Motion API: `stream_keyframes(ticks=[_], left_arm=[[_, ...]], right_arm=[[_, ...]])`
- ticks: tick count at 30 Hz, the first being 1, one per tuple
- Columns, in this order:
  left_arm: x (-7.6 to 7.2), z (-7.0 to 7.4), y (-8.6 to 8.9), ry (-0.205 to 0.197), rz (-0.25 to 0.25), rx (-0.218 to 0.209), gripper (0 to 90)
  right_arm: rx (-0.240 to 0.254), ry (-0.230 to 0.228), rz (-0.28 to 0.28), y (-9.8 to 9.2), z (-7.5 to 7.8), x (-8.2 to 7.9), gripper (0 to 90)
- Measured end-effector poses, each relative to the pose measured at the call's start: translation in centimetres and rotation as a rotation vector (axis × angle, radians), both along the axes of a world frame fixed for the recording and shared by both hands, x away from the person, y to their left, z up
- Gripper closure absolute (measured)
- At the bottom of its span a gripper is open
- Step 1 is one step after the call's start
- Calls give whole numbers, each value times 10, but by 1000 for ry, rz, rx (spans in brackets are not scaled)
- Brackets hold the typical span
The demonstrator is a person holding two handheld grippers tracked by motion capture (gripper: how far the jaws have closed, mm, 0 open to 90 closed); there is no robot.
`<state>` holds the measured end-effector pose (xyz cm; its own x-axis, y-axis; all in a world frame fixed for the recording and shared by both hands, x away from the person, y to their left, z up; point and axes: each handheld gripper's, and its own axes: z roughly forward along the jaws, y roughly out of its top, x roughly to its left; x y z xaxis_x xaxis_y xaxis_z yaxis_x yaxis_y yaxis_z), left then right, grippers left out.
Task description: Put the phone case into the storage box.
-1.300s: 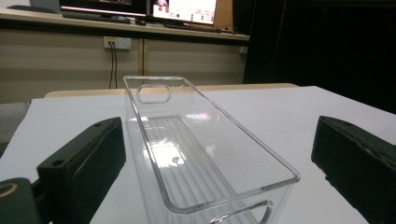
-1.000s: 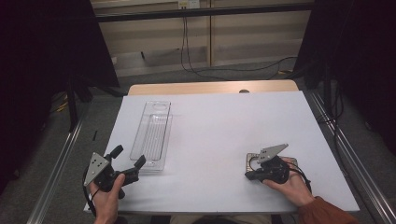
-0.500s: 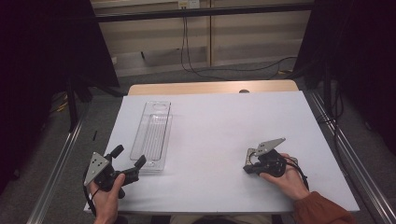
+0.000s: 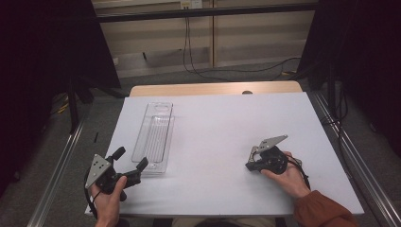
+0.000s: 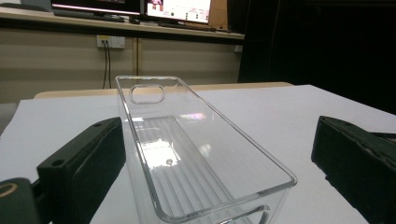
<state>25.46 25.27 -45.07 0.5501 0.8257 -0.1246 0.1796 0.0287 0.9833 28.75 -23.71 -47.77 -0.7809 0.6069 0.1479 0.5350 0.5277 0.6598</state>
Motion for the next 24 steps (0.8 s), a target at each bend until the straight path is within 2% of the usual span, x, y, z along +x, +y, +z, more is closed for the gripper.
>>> stream_keyframes(ticks=[2, 3, 7, 10, 17, 24], left_arm=[[0, 0, 0, 2, -2, -2, 30], [0, 0, -1, 2, -2, -2, 30], [0, 0, 0, 1, -1, 0, 31], [0, 0, 0, 2, -1, 0, 30], [0, 0, 1, 2, 2, 0, 30], [1, 0, 0, 3, 2, 4, 30]], right_arm=[[-2, 13, -15, 0, 1, 0, 900], [3, -1, -5, 0, 0, 3, 900], [5, -9, -17, 0, -1, 5, 900], [-25, -16, -24, 2, 1, 7, 900], [-17, -1, -53, 2, 1, 16, 900], [-11, -6, -72, 2, 0, 20, 900]])
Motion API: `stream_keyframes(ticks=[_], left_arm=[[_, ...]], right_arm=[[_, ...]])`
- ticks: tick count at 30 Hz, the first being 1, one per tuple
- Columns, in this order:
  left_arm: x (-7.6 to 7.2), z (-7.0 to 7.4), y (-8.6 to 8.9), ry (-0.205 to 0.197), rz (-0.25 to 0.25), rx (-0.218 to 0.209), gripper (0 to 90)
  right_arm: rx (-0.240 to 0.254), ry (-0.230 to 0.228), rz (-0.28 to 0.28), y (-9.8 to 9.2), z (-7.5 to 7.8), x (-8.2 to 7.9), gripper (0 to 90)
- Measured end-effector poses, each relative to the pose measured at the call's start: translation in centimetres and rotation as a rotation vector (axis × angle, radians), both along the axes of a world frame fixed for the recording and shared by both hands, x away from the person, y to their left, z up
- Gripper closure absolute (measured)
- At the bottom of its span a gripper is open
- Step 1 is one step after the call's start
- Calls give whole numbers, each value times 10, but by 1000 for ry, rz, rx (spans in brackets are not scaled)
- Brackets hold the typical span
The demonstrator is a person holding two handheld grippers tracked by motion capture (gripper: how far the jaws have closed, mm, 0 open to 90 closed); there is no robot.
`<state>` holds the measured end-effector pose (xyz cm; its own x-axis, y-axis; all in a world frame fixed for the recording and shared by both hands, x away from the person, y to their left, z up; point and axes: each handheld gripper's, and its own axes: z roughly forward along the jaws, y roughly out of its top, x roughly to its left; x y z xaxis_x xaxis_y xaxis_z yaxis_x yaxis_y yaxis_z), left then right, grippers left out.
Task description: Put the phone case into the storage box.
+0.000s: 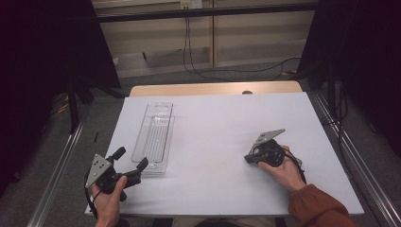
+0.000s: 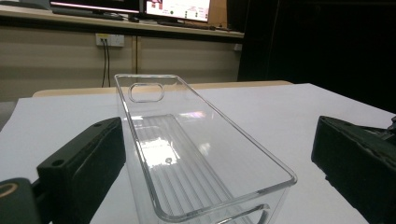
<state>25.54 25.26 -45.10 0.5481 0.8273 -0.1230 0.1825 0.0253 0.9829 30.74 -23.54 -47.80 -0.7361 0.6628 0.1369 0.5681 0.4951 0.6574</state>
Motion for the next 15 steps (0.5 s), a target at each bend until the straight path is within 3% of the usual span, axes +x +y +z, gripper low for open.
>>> stream_keyframes(ticks=[7, 11, 15], left_arm=[[1, 0, 0, 0, -5, -2, 30], [0, 0, 1, -1, -4, -2, 30], [0, 0, 0, -2, -12, -9, 30]], right_arm=[[6, -7, -12, -1, -1, 2, 900], [50, 15, 39, -5, 0, 1, 896], [81, -25, 54, -8, 8, -6, 810]])
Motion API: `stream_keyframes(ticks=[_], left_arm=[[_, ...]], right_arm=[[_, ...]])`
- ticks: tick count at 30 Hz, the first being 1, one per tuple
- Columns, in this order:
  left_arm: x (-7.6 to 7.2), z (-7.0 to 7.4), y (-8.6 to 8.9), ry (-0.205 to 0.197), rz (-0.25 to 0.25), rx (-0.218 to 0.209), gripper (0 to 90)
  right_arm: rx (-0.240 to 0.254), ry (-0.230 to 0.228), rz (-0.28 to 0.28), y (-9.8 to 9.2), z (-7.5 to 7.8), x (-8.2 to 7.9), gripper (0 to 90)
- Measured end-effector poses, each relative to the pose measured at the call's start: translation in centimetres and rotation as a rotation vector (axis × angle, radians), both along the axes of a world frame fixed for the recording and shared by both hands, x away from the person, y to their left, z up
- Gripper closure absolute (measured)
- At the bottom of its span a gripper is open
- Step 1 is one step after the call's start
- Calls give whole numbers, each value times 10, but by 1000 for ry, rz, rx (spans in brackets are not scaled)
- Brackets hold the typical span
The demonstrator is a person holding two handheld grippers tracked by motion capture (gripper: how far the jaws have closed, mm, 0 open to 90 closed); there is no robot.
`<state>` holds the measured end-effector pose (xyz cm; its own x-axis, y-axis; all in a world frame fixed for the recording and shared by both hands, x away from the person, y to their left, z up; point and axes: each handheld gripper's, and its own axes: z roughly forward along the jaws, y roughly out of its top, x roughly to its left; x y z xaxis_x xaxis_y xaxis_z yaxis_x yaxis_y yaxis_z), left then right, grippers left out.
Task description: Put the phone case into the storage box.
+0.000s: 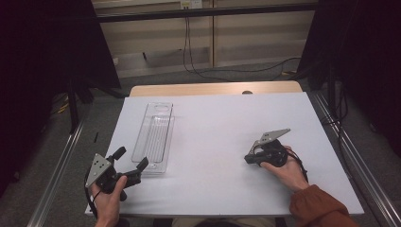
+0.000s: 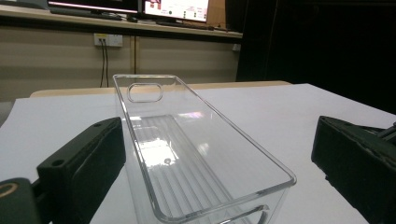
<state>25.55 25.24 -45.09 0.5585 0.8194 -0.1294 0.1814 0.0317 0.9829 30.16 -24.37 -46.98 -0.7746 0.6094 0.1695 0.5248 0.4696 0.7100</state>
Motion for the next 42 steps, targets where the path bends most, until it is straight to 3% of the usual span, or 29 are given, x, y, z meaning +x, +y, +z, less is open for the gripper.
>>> stream_keyframes(ticks=[4, 10, 15, 19, 23, 26, 33, 36, 38, 42], left_arm=[[0, 0, 1, 1, 6, 3, 30], [0, 0, 0, 1, 1, 2, 30], [0, 0, 1, 0, 2, -1, 30], [-1, 1, 1, -2, -3, -2, 30], [-1, 1, 2, 0, 0, 0, 30], [-1, 0, 2, 0, -6, 0, 31], [-1, 0, 2, 3, -16, 9, 35], [-1, 0, 2, 3, -18, 4, 36], [-1, 0, 2, 4, -18, 4, 36], [0, 0, 1, 4, -17, -2, 36]], right_arm=[[24, -2, -1, -8, 4, -7, 698], [78, -12, -16, -18, 12, -11, 398], [72, -44, -23, -19, 17, -15, 154], [59, -60, -28, -23, 23, -14, 48], [75, -56, -49, -36, 30, -14, 33], [60, -50, -76, -45, 34, -13, 31], [5, -9, -100, -62, 36, -9, 62], [-58, 4, -141, -66, 35, -8, 76], [-56, 32, -136, -67, 33, -5, 72], [-101, 59, -136, -69, 31, -2, 58]])
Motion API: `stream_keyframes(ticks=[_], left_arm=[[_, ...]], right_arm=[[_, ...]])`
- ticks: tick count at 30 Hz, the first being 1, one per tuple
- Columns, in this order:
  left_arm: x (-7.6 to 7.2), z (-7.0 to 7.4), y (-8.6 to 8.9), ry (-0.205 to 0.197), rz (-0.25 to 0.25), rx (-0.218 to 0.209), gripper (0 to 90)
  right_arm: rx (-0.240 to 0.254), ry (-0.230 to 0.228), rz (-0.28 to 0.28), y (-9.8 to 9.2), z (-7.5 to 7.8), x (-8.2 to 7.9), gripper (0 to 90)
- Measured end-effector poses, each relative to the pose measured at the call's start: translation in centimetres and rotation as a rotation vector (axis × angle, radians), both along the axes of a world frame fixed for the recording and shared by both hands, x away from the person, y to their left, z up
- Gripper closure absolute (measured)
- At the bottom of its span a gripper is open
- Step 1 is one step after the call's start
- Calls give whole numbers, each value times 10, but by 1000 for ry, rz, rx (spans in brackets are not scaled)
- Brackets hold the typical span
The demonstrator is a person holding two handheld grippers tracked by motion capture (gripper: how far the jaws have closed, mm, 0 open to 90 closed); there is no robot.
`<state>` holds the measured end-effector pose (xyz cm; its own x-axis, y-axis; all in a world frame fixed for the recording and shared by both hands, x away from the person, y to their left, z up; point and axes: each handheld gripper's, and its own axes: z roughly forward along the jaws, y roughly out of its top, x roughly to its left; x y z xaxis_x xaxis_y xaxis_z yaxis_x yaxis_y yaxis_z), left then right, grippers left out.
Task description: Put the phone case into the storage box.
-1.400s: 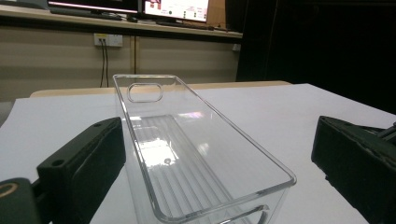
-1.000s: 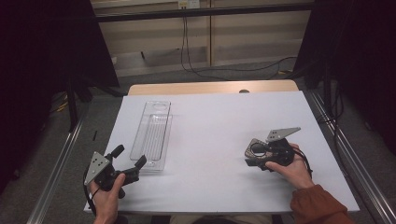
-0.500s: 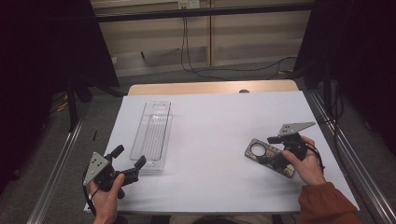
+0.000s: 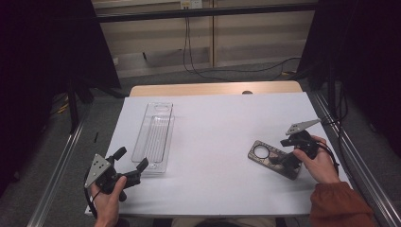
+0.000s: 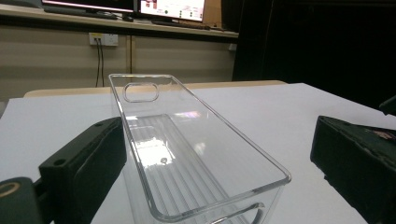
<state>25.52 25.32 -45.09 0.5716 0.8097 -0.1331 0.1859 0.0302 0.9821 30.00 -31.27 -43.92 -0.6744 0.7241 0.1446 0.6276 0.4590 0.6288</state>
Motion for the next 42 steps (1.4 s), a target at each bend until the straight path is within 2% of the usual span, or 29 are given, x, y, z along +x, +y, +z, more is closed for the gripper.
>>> stream_keyframes(ticks=[5, 6, 9, 10, 16, 19, 22, 25, 28, 35, 42], left_arm=[[0, 0, 0, 5, -4, 19, 36], [1, 0, 0, 5, -6, 24, 36], [1, 0, 0, 6, -1, 24, 36], [1, 0, 0, 8, -5, 21, 36], [0, 0, 0, 6, -5, 23, 36], [0, 0, 1, 4, -13, 20, 36], [0, 0, 0, 3, -8, 13, 36], [0, 0, 1, 4, -13, 11, 36], [0, -1, 1, 6, -6, 19, 36], [0, 0, 0, 3, -12, 10, 36], [-1, -1, 2, 3, -11, 26, 36]], right_arm=[[-56, 36, 12, 1, -2, 7, 75], [-70, 17, 25, 0, -3, 9, 76], [-118, 54, 48, 2, -4, 14, 61], [-99, 66, 57, 2, -4, 15, 52], [-133, 116, 76, 7, -9, 19, 48], [-159, 122, 95, 9, -12, 21, 55], [-171, 132, 94, 12, -15, 21, 52], [-205, 134, 97, 14, -19, 23, 51], [-209, 152, 94, 18, -22, 24, 52], [-242, 170, 142, 23, -26, 24, 26], [-264, 157, 155, 24, -28, 23, 37]])
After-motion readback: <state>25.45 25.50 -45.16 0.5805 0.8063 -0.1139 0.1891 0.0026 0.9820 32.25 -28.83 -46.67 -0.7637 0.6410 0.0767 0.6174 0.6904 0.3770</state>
